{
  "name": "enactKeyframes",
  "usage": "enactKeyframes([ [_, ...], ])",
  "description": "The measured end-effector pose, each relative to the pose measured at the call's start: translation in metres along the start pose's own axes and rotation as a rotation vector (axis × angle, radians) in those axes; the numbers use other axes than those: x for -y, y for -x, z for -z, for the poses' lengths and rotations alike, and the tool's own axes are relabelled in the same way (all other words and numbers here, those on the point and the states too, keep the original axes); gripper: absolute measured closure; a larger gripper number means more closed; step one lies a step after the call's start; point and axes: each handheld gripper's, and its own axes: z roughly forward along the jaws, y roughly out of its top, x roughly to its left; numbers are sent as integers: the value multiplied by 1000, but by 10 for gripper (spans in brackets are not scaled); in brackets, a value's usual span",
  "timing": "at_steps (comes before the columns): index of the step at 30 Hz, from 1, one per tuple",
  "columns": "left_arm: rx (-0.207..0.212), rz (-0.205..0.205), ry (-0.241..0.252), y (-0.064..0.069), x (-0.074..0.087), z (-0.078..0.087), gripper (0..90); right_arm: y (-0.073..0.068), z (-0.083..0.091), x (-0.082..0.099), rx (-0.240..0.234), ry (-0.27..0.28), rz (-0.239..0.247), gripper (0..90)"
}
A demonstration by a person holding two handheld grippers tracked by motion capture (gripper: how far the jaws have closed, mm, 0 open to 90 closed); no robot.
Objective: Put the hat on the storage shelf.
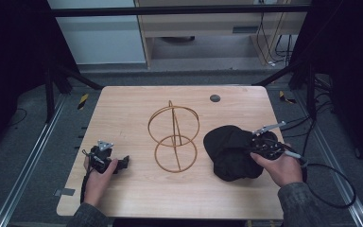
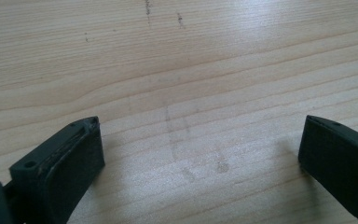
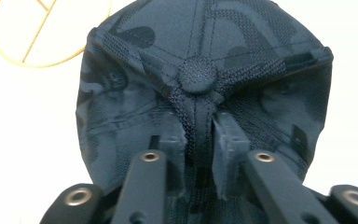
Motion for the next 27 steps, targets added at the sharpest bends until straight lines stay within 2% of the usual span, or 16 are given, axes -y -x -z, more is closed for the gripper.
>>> enactKeyframes([
  [5, 1, 0, 0, 0, 0, 0, 0, 2, 1, 0, -19, 6, -10, 820],
  [8, 1, 0, 0, 0, 0, 0, 0, 4, 3, -1, -23, 16, 3, 854],
  [15, 1, 0, 0, 0, 0, 0, 0, 4, 11, -3, -33, 35, 8, 867],
  [27, 2, -2, -1, 0, 0, 0, 0, 4, 38, -7, -25, 67, 18, 869],
])
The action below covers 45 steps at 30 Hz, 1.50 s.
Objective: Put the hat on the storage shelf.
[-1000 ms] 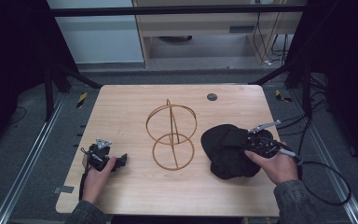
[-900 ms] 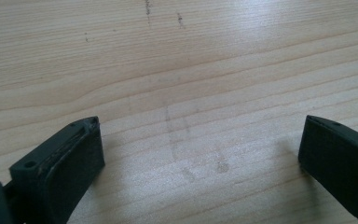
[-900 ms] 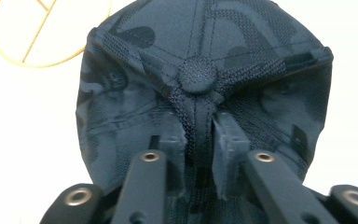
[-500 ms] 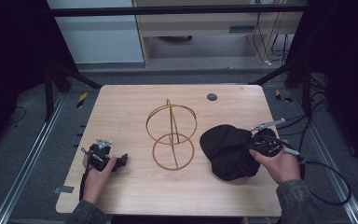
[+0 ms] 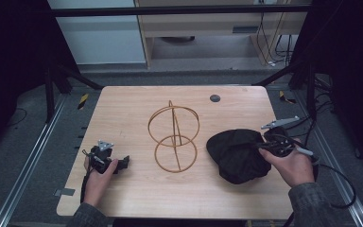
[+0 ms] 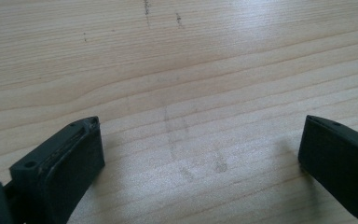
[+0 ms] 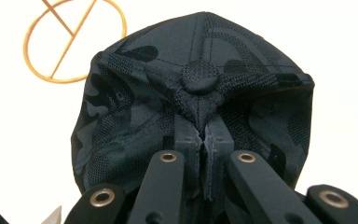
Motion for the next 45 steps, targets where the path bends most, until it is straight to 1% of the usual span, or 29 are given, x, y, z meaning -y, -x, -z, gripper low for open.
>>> enactKeyframes([
  [2, 0, 0, 0, 0, 0, 0, 0, -1, 6, -2, 4, 5, 3, 869],
  [3, 0, 0, 0, 0, 0, 0, 0, -1, 8, -3, 7, 8, 13, 869],
  [4, 0, 0, 0, 0, 0, 0, 0, -1, 8, -3, 7, 8, 13, 869],
  [5, 0, 0, 0, 0, 0, 0, 0, -2, 14, -6, 13, 11, 12, 869],
  [7, 1, 1, 2, 0, 0, 0, 0, -2, 16, -7, 15, 18, 19, 869],
  [9, 1, 0, 0, 0, 0, 0, 0, -2, 23, -10, 21, 33, 21, 869],
  [10, 1, -1, 0, 0, 0, 0, 0, -2, 30, -13, 28, 46, 22, 869],
  [12, 1, -1, 0, 0, 0, 0, 0, -2, 36, -15, 31, 58, 16, 869],
  [13, 1, -1, 0, 0, 0, 0, 0, -1, 39, -16, 34, 68, 23, 869],
  [14, 1, -1, 0, 0, 0, 0, 0, -1, 39, -16, 34, 68, 23, 869],
  [15, 1, -1, 0, 0, 0, 0, 0, -1, 42, -17, 37, 76, 25, 869],
  [16, 1, -1, 0, 0, 0, 0, 0, -1, 50, -20, 44, 86, 23, 869],
  [17, 1, -1, 0, 0, 0, 0, 0, -1, 50, -20, 44, 86, 23, 869],
  [19, 1, -2, -1, 0, 0, 0, 0, -1, 58, -23, 52, 103, 25, 869],
  [23, 1, -1, 0, 0, 0, 0, 0, -1, 73, -27, 52, 143, 19, 869],
  [24, 1, -2, 0, 0, 0, 0, 0, -1, 80, -29, 54, 163, 16, 869],
  [26, 1, -1, 0, 0, 0, 0, 0, -2, 86, -32, 55, 179, 16, 869],
  [27, 1, -1, 0, 0, 0, 0, 0, -2, 86, -32, 55, 179, 16, 869],
  [31, 1, -1, 0, 0, 0, 0, 0, -4, 100, -38, 65, 210, 27, 869],
  [33, 1, -1, 0, 0, 0, 0, 0, -4, 102, -38, 64, 211, 24, 869],
  [34, 1, -1, 0, 0, 0, 0, 0, -5, 106, -39, 61, 222, 20, 869],
  [39, 1, -1, 0, 0, 0, 0, 0, -6, 108, -40, 60, 232, 20, 870],
  [40, 1, 3, 3, 0, 0, 0, 0, -9, 110, -42, 57, 246, 23, 870],
  [43, 1, 2, 3, 0, 0, 0, 0, -11, 112, -43, 56, 258, 29, 870],
  [44, 1, 2, 3, 0, 0, 0, 0, -16, 116, -46, 52, 279, 37, 870],
  [45, 1, 2, 3, 0, 0, 0, 0, -16, 116, -46, 52, 279, 37, 870],
])
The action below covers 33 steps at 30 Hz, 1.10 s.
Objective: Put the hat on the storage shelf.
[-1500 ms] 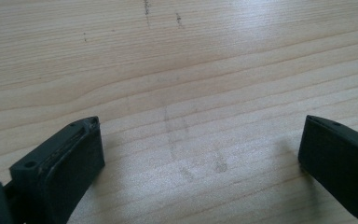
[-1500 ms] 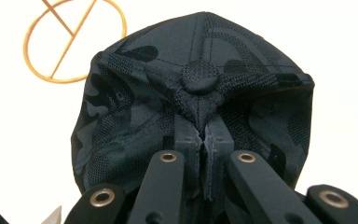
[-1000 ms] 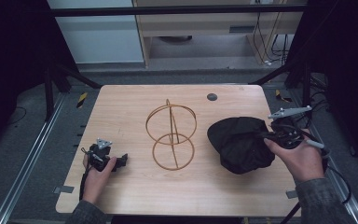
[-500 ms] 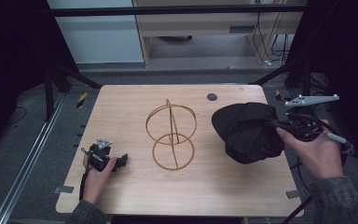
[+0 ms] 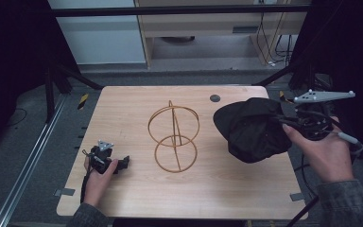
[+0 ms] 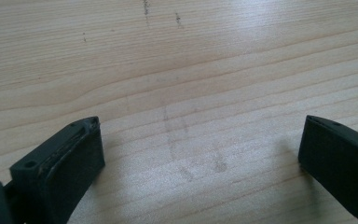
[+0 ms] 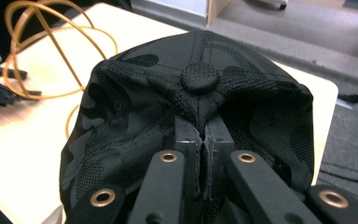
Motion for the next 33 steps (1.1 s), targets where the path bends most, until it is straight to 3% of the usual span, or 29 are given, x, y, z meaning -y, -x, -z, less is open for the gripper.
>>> enactKeyframes([
  [5, -1, -2, 1, 0, 0, 0, 0, -15, 4, -15, -10, 40, 26, 871],
  [11, 1, -3, -1, 0, 0, 0, 0, -22, 1, -28, -6, 52, 45, 873],
  [23, 0, -4, 0, 0, 0, 0, 0, -29, 4, -40, 0, 101, 43, 874],
  [27, 0, -4, 0, 0, 0, 0, 0, -35, 5, -51, -1, 150, 40, 874],
  [33, 1, -6, -3, 0, 0, 1, 0, -41, 0, -65, -5, 180, 38, 875],
])
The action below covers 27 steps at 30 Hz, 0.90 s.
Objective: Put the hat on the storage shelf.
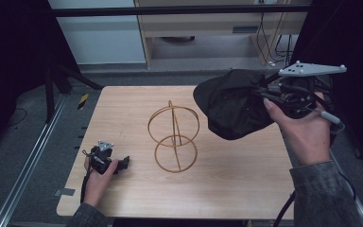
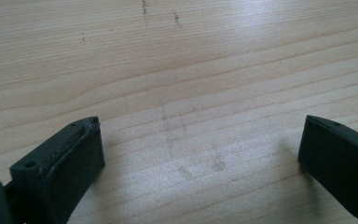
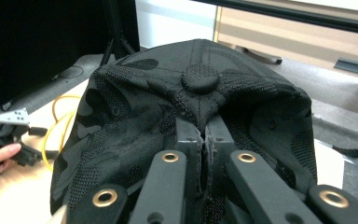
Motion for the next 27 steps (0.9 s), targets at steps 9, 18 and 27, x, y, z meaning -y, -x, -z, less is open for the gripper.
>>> enactKeyframes([
  [9, 0, 0, 0, 0, 0, 0, 0, -11, -14, -15, -21, 15, 5, 874],
  [18, 0, 1, 0, 0, 0, 0, 0, -31, -30, -29, -71, 23, 28, 874],
  [27, 1, 0, 0, 0, 0, 0, 0, -53, -54, -32, -126, 9, 36, 874],
])
